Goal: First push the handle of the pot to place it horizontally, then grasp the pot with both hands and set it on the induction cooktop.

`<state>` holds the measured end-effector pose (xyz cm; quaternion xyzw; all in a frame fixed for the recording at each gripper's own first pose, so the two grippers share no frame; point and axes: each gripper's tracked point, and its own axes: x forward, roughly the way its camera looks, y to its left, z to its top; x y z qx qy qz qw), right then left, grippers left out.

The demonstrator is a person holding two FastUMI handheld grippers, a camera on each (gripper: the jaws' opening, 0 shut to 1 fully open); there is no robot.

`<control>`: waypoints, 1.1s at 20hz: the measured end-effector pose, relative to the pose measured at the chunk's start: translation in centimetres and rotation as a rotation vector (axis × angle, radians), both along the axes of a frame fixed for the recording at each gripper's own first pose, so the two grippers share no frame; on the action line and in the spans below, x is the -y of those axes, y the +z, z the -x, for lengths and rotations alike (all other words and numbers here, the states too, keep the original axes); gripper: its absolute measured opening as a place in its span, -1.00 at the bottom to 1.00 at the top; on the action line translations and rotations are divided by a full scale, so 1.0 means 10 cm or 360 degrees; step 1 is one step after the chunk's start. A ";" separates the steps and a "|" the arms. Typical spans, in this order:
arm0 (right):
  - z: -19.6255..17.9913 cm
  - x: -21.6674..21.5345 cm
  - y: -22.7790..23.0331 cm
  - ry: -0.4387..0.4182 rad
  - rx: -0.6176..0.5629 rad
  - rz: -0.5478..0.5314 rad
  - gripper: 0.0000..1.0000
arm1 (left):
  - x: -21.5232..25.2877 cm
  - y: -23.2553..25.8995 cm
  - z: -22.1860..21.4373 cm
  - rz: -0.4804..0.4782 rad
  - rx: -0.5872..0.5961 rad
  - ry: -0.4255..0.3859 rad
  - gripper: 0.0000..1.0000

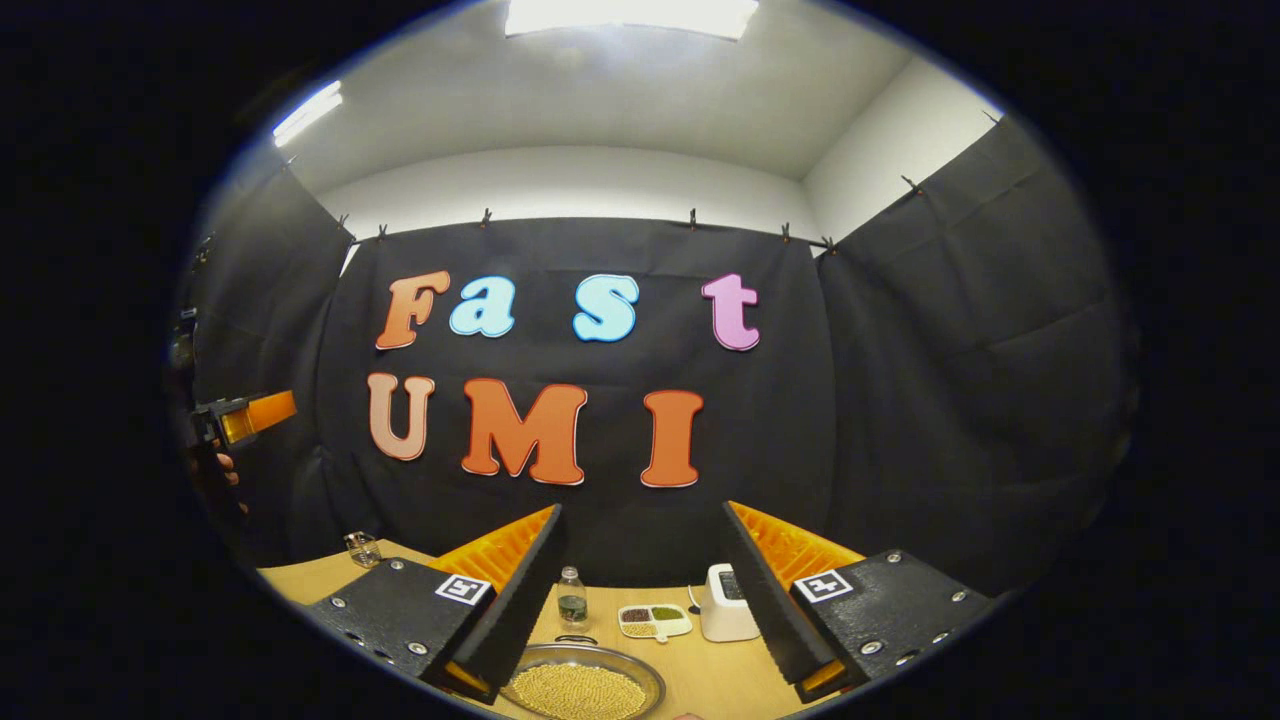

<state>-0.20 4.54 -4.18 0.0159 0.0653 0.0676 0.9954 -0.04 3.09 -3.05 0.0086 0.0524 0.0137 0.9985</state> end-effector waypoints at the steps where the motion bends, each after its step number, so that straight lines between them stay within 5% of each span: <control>1: 0.01 -0.03 -0.06 0.0017 -0.0038 -0.0010 0.89 | -0.02 0.00 0.02 -0.0002 -0.0003 0.0001 0.93; 10: 0.15 -0.45 -1.06 0.0231 -0.0500 -0.0059 0.75 | -0.10 -0.14 0.07 -0.0030 -0.0045 0.0005 0.89; 22: 0.54 -1.02 -2.25 0.0501 -0.1109 -0.0050 -0.25 | -0.11 -0.45 0.15 -0.0077 -0.0169 -0.0030 0.89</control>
